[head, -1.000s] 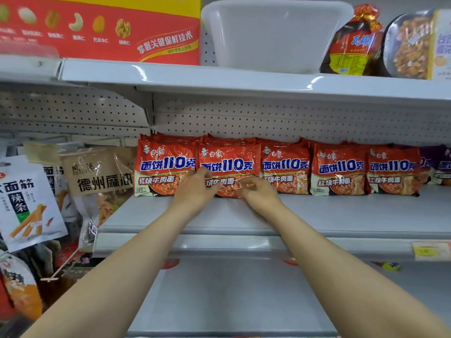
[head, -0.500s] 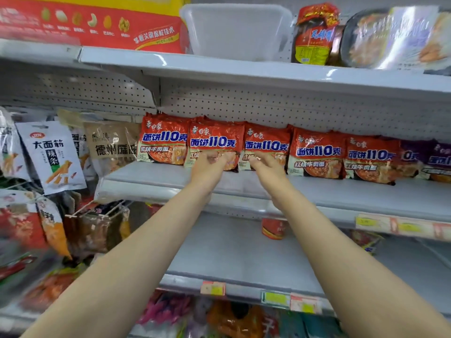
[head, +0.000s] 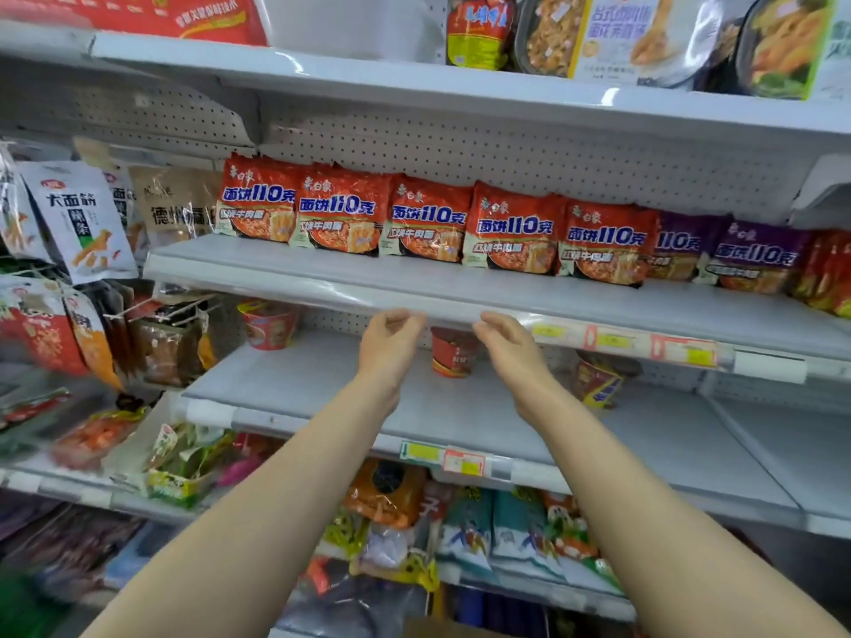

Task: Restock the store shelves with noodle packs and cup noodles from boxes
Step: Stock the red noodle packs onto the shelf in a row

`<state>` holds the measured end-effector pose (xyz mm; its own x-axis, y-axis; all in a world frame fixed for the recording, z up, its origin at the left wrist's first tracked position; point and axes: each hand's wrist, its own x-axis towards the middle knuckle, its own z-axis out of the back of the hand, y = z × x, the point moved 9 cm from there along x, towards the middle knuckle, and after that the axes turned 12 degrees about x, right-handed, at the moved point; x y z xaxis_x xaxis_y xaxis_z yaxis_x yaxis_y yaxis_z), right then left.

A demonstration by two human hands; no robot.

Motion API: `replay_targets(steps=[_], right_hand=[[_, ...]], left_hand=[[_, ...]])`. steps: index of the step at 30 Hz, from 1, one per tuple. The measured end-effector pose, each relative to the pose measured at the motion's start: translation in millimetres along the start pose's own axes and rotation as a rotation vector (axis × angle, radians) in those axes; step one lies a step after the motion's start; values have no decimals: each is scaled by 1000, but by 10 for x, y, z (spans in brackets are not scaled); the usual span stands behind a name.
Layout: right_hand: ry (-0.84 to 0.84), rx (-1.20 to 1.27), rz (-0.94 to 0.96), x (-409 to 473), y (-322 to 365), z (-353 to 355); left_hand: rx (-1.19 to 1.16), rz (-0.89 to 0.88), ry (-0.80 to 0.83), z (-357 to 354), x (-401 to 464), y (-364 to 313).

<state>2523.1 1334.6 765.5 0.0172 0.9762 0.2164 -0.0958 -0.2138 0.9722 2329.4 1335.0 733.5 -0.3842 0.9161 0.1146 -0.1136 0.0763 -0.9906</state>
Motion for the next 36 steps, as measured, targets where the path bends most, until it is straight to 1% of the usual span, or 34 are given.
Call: replay_targets(steps=[4,9,12,16,19,21,24,28,30,36], right_hand=[[-19,4,-80,-201,-421,333],[-20,-29,-230,-486,-1169,575],[-61,-29,-336,-672,-1626,728],[-121,-66,-483,-953,-2311,927],[-126,-108,-623,-1196,-2932,1001],[-158,-106,-708,-1375,-3333,1069],[-216,-101,-813,-1647,-3922,1165],[-265,-122,-945,-2042,-4560,1239],[-275,-135,-977,-2192,-4825,1266],[-263,-106,-1165,-2648,-5609,1399]], left_hand=[[46,65,48,-323,-355,385],[90,228,91,-633,-750,1108],[119,290,125,-762,-889,1504],[198,378,167,-827,-1058,2126],[291,501,228,-862,-1222,2789],[335,553,256,-879,-1327,3199],[375,647,320,-946,-1557,3771],[403,753,351,-973,-1826,4539],[400,783,396,-1019,-1930,4824],[417,857,419,-1136,-2227,5479]])
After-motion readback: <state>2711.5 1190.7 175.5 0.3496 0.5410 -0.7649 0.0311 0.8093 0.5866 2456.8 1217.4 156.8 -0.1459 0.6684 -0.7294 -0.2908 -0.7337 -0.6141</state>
